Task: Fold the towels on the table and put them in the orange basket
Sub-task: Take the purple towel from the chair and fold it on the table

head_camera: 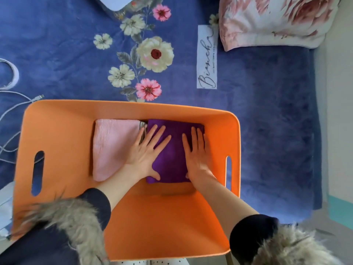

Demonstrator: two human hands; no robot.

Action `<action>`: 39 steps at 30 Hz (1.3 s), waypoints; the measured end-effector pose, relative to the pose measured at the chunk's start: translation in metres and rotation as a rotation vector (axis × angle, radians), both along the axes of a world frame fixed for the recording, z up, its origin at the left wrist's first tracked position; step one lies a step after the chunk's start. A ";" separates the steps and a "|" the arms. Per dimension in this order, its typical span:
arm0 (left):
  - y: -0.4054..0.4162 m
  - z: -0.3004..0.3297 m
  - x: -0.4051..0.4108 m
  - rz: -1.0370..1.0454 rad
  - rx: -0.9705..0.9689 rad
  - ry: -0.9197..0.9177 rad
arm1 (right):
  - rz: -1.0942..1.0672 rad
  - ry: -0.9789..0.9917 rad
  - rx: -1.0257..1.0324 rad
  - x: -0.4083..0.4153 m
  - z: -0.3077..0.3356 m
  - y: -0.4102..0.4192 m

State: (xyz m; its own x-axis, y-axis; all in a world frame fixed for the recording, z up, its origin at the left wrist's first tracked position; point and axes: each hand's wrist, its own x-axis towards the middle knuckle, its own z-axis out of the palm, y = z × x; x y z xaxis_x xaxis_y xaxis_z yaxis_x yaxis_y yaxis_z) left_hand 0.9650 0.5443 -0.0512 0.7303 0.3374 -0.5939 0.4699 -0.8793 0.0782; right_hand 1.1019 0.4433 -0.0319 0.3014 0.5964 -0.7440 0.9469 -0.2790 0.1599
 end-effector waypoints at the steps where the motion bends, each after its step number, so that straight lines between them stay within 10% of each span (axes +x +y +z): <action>1: -0.002 -0.004 0.000 0.006 -0.013 0.001 | 0.002 0.000 -0.016 0.001 -0.006 0.000; 13: -0.004 0.014 0.001 0.037 -0.054 0.024 | -0.160 0.185 0.058 -0.004 0.011 -0.005; 27: -0.009 0.197 -0.025 0.238 -0.113 -0.414 | -0.581 0.114 0.621 -0.031 0.204 -0.050; 39: -0.067 0.300 -0.013 -0.301 -0.275 -0.588 | -1.177 -0.242 0.806 -0.121 0.303 -0.177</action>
State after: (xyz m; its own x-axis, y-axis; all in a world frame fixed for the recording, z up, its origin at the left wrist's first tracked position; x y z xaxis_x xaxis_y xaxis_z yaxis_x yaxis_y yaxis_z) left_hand 0.9515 0.4769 0.2492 0.9936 -0.0343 -0.1079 0.0220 -0.8763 0.4812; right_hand 0.9805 0.2659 0.2707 0.9710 0.1425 -0.1920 0.0816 -0.9523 -0.2940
